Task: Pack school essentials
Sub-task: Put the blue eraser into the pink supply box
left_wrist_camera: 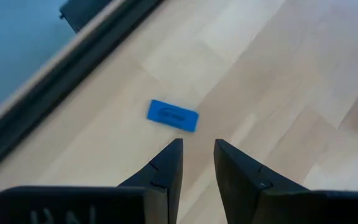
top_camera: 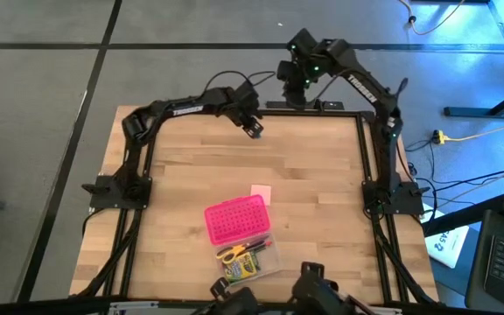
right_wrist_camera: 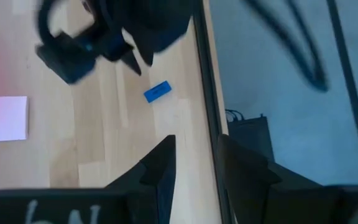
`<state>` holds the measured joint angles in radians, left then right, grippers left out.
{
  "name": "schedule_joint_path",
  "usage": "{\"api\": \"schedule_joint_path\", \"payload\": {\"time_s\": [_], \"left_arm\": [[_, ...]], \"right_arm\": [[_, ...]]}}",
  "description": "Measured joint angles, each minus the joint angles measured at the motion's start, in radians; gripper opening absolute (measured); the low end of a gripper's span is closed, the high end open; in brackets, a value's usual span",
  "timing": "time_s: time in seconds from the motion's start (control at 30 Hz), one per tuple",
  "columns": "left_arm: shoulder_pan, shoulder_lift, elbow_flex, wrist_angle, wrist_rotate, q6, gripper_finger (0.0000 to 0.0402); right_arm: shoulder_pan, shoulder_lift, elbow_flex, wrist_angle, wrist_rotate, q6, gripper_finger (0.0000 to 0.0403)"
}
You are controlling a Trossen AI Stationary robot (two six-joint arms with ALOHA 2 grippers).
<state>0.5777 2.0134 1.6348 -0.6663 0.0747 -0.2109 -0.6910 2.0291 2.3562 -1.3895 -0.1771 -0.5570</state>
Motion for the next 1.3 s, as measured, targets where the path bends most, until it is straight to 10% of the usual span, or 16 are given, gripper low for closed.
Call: {"api": "schedule_joint_path", "payload": {"time_s": [0.53, 1.3], "left_arm": [[-0.053, 0.155, 0.131, -0.094, -0.003, 0.076, 0.0085], [-0.016, 0.155, 0.131, -0.089, 0.005, -0.389, 0.0085]], "right_arm": [[0.0, -0.155, 0.0, -0.035, -0.003, -0.001, 0.0123], [0.0, -0.161, 0.0, -0.05, -0.008, -0.004, 0.0123]]}}
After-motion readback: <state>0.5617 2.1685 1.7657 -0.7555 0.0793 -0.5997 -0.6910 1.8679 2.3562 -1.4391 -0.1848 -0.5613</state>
